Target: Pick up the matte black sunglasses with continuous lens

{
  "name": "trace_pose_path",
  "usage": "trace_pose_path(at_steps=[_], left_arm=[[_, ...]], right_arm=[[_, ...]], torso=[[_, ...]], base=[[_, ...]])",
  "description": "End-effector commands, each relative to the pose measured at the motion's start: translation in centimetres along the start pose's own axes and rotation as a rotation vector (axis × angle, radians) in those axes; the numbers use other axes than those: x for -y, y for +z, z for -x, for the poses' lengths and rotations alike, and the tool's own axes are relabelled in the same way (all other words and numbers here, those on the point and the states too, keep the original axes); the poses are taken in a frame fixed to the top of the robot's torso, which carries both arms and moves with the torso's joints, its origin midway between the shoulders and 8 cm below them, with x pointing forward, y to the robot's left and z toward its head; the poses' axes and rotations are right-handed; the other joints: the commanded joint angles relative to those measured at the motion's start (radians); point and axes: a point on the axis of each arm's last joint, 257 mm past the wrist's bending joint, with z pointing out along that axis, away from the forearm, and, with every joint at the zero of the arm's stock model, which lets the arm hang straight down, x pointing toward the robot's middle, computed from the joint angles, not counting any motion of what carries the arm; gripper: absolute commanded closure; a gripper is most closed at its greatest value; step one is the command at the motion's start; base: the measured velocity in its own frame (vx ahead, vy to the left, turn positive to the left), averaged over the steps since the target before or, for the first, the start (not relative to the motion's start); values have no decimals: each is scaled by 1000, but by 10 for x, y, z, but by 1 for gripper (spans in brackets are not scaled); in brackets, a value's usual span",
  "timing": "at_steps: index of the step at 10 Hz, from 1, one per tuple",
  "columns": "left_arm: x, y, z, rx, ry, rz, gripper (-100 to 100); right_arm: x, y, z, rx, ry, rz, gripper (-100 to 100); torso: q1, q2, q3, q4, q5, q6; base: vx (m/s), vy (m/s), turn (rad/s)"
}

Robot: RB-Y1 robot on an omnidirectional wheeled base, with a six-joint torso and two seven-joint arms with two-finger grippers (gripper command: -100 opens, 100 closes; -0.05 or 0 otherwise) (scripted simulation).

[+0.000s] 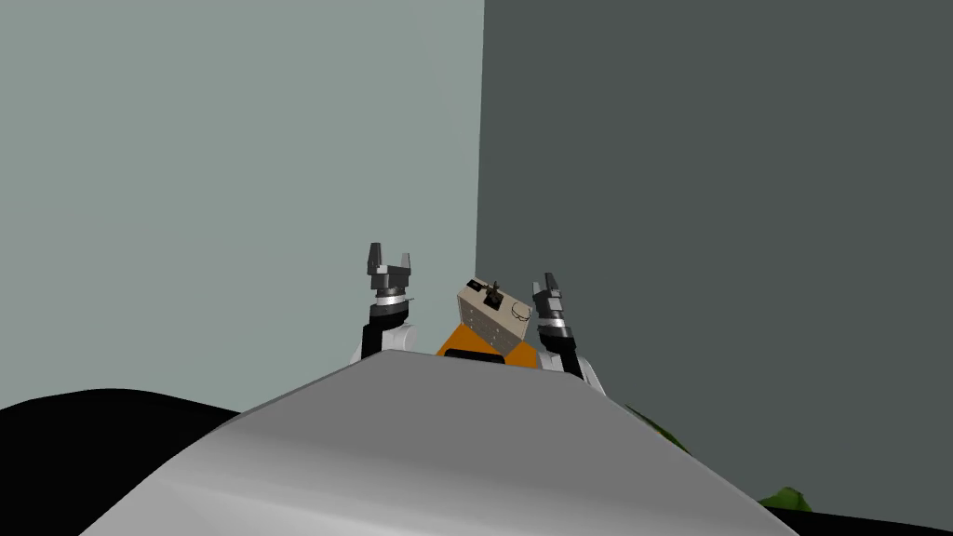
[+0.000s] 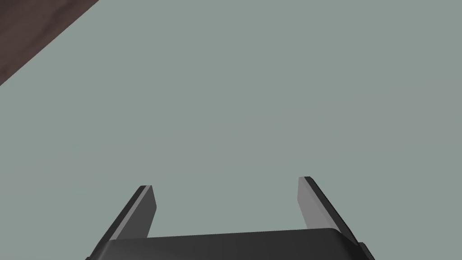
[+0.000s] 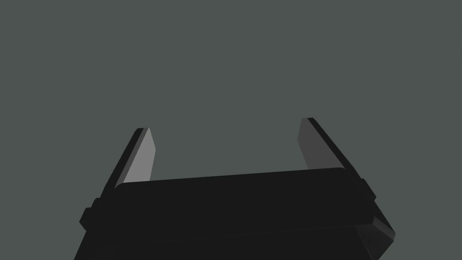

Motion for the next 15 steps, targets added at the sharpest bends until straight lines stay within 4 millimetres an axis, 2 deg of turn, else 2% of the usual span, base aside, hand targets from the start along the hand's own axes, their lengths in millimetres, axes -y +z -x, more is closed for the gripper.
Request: trace_pose_path(at_steps=[1,2,3,4,5,6,7,8,9,10,11,12,13,14,15], left_arm=[[0,0,0,0,0,0,0],[0,0,0,0,0,0,0],[0,0,0,0,0,0,0],[0,0,0,0,0,0,0],[0,0,0,0,0,0,0],[0,0,0,0,0,0,0],[0,0,0,0,0,0,0],[0,0,0,0,0,0,0],[0,0,0,0,0,0,0],[0,0,0,0,0,0,0],[0,0,0,0,0,0,0],[0,0,0,0,0,0,0],[0,0,0,0,0,0,0],[0,0,0,0,0,0,0],[0,0,0,0,0,0,0]], right_arm=[[28,-4,-6,-30,-42,-73,-100],[29,-4,-7,-35,-54,-74,-100],[54,-8,-11,-57,-87,-141,-100],[54,-8,-12,-64,-103,-141,-100],[81,-14,-15,-85,-138,-211,-100],[81,-15,-16,-93,-157,-212,-100],[108,-23,-17,-112,-192,-282,-100],[109,-23,-19,-121,-215,-284,-100],[135,-33,-18,-139,-251,-354,-100],[138,-34,-19,-150,-278,-358,-100],[161,-43,-17,-166,-318,-423,-100],[166,-47,-18,-178,-344,-433,-100],[185,-55,-14,-191,-384,-491,-100],[193,-61,-14,-204,-411,-509,-100],[210,-70,-9,-217,-451,-560,-100]], torso=[[0,0,0,0,0,0],[0,0,0,0,0,-1],[0,0,0,0,0,0],[0,0,0,0,0,0],[0,0,0,0,0,0],[0,0,0,0,0,-1],[0,0,0,0,0,0],[0,0,0,0,0,0],[0,0,0,0,0,0],[0,0,0,0,0,0],[0,0,0,0,0,0],[0,0,0,0,0,0],[0,0,0,0,0,0],[0,0,0,0,0,0],[0,0,0,0,0,0]], base=[[-21,-25,167],[-17,-27,80],[-21,-24,127],[-20,-23,110],[-21,-30,244],[-19,-31,86],[-28,-29,146],[-19,-24,107],[-21,-22,190],[-17,-21,113],[-23,-23,214],[-22,-23,103],[-22,-21,215],[-17,-25,105],[-25,-27,157]])
